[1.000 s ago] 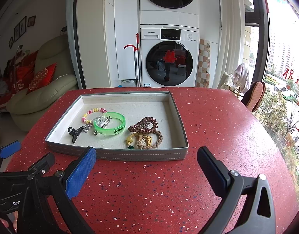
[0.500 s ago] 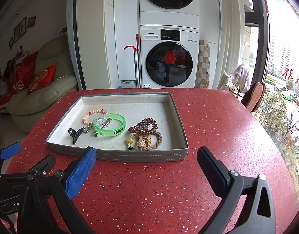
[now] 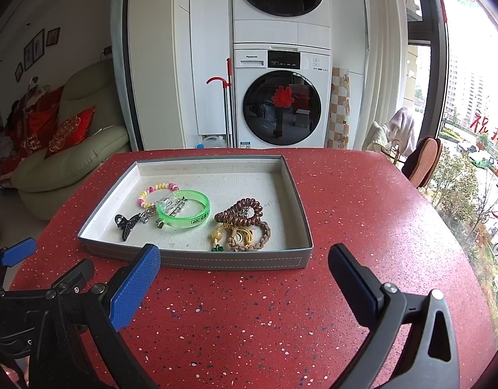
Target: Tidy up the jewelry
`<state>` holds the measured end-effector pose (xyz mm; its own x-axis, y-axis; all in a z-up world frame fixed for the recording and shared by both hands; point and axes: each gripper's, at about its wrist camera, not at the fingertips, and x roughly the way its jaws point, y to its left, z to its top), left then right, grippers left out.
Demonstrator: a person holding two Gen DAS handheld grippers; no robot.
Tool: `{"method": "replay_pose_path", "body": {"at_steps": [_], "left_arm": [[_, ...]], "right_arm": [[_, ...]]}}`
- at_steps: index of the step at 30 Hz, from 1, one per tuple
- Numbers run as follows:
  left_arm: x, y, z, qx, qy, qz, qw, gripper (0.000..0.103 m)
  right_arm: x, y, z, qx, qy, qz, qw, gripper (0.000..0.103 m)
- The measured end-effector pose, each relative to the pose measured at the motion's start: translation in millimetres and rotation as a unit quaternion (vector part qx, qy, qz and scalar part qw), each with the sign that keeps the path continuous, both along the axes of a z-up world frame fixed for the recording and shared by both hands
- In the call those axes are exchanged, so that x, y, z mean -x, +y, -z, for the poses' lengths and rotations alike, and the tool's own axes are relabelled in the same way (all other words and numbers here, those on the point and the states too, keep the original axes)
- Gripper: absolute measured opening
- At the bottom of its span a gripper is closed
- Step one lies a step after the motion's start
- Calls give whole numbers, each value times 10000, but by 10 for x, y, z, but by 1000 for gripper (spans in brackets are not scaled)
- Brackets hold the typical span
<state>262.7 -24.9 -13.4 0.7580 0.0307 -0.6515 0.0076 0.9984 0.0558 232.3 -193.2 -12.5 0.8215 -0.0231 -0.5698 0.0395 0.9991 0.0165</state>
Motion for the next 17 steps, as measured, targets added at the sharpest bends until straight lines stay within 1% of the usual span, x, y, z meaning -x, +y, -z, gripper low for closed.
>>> {"method": "replay_pose_path", "body": {"at_steps": [17], "left_arm": [[3,26,-18,46,-39,4,10000,103]], "right_arm": [[0,2,2,-7,1,-6,10000,103]]}}
